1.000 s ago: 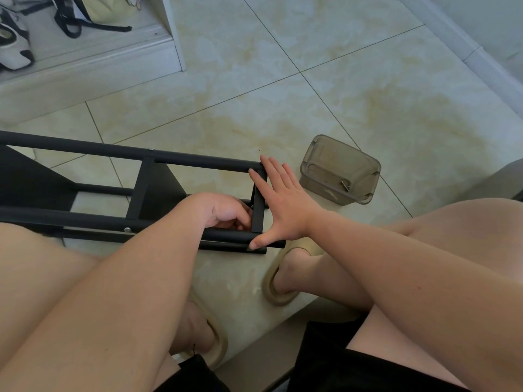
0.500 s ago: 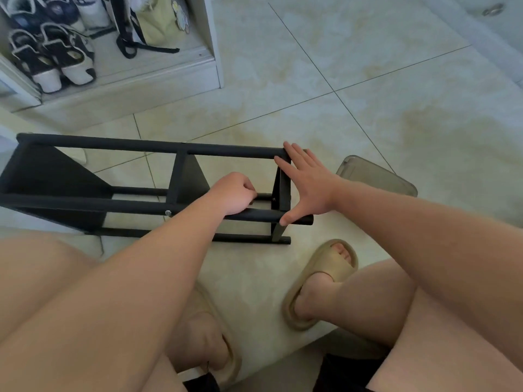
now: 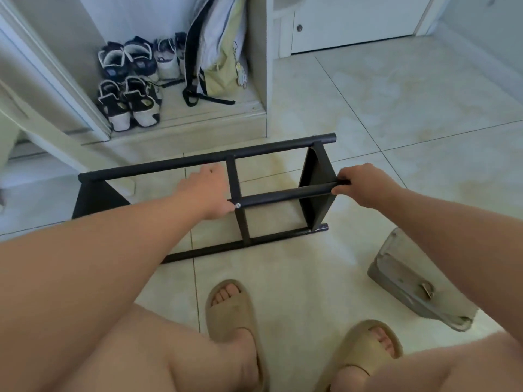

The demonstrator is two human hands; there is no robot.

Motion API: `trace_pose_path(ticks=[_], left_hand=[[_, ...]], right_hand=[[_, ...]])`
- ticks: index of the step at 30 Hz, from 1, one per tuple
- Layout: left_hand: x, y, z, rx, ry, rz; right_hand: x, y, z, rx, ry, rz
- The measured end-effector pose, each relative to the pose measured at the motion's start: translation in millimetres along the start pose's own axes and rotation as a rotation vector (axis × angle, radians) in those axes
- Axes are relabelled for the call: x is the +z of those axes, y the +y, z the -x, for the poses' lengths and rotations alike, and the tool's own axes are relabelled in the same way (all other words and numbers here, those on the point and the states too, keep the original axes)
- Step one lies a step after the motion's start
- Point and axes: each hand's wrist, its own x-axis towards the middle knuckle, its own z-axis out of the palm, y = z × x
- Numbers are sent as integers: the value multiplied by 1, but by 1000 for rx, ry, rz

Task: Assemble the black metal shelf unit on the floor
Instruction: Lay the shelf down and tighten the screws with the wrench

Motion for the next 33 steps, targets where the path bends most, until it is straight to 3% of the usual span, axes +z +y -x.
trace_pose_path(ticks=[2,3,7,11,21,33], left_hand=[[-1,-11,-7,4,-220,-61],[2,-15,-10,23,-248,-122],[22,-19,-16,23,-61,-190],[24,-13,-18,16,51,-209],[24,-10,-14,0,325,-60],[42,-24,-69,3,470,-24]], right_hand=[[-4,3,-13,-6,14,-11],[-4,5,-19,-8,26,-18],[5,11,-25,-44,80,-115],[12,7,-21,-50,57,-49],[-1,3,-6,11,264,-142],[20,-16,-57,12,437,-439]])
